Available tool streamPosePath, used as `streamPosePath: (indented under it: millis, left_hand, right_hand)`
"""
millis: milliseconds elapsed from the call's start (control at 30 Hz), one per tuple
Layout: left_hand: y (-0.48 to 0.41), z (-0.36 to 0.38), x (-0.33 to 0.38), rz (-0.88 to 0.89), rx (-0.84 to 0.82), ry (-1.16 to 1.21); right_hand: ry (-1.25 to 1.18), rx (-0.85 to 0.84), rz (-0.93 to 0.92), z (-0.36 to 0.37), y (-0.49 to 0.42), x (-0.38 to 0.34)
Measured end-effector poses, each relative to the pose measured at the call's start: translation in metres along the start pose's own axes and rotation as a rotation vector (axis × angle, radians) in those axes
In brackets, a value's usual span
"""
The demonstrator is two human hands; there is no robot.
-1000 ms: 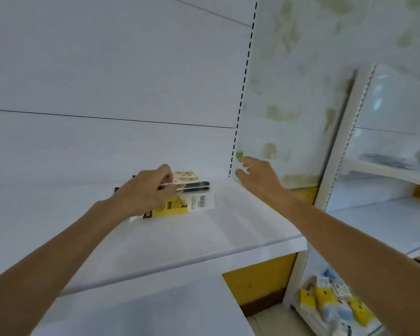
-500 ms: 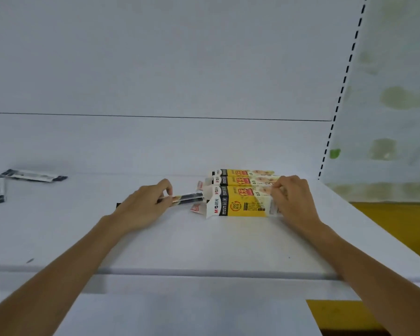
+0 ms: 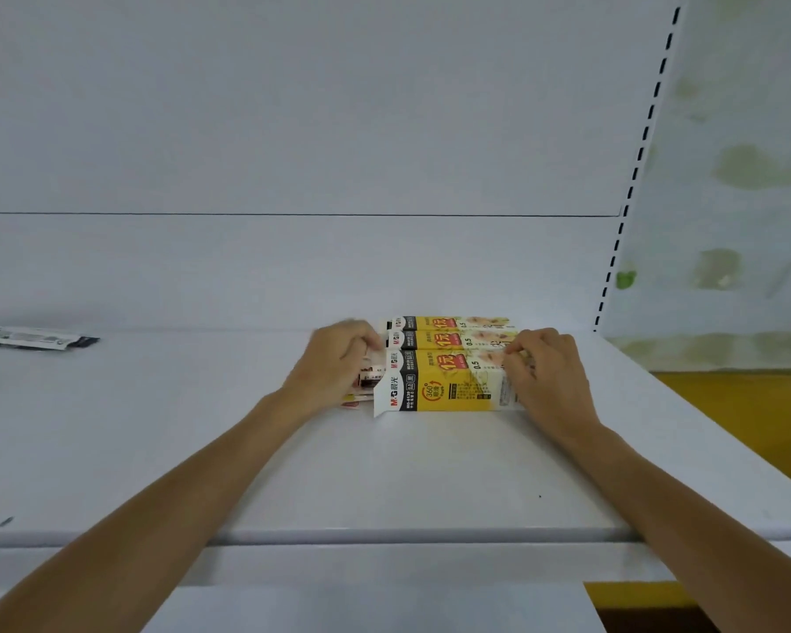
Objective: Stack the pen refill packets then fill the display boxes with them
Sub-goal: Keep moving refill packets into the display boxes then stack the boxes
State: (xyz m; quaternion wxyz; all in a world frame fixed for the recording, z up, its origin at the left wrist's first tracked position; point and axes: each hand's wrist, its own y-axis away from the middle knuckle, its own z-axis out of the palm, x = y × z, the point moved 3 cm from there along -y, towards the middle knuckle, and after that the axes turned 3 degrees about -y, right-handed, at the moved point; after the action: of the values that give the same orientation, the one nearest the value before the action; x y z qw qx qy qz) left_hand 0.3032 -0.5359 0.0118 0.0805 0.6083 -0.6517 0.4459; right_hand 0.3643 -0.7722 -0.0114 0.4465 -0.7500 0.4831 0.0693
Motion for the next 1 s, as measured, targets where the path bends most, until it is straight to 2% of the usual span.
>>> streamPosePath:
  millis: [67,100,133,233,300,467,667,733,800,833,933,1000]
  left_hand:
    - [-0.002,-0.019,0.001,0.048,0.307,-0.008]
    - [-0.002,-0.03,0.0,0.008,0.373,-0.022]
    - [-0.003,-0.039,-0.009,-0.082,0.343,-0.059]
    - [0.009,-0.052,-0.043,-0.45,-0.031,-0.204]
    - [0.02,-0.054,-0.052,-0.525,-0.146,-0.168]
    - [0.02,-0.039,-0.031,-0.363,-0.103,-0.023]
    - [0.02,0.011,-0.001,-0.246,-0.211,0.148]
    - [0.019,0.009,-0.002,-0.213,-0.088,0.155]
    - [0.016,0.0,-0.011,-0.162,0.07,-0.037]
    - [0.015,-0.004,-0.014,-0.162,0.086,-0.132]
    - [0.015,-0.007,-0.02,-0.18,-0.064,-0.237]
    - [0.017,-0.005,-0.019,-0.146,-0.194,-0.195]
  right_hand:
    - [-0.002,0.005,0.001,0.0,0.0,0.0]
    - [-0.008,0.01,0.003,0.0,0.0,0.001]
    - [-0.014,0.014,0.004,0.0,0.0,0.002]
    - [-0.016,0.019,0.006,0.001,0.0,0.002]
    - [-0.006,0.025,0.0,0.001,0.0,0.002]
    - [0.003,0.018,-0.002,0.001,0.0,0.001]
    - [-0.007,0.012,0.0,0.0,0.001,0.001]
    - [-0.009,0.013,-0.003,0.0,0.001,0.002]
    - [0.001,0.017,-0.01,0.0,0.0,0.003]
    - [0.006,0.017,-0.013,0.0,0.0,0.003]
    - [0.008,0.021,-0.01,0.0,0.0,0.002]
    - [0.005,0.02,0.001,0.0,0.0,0.003]
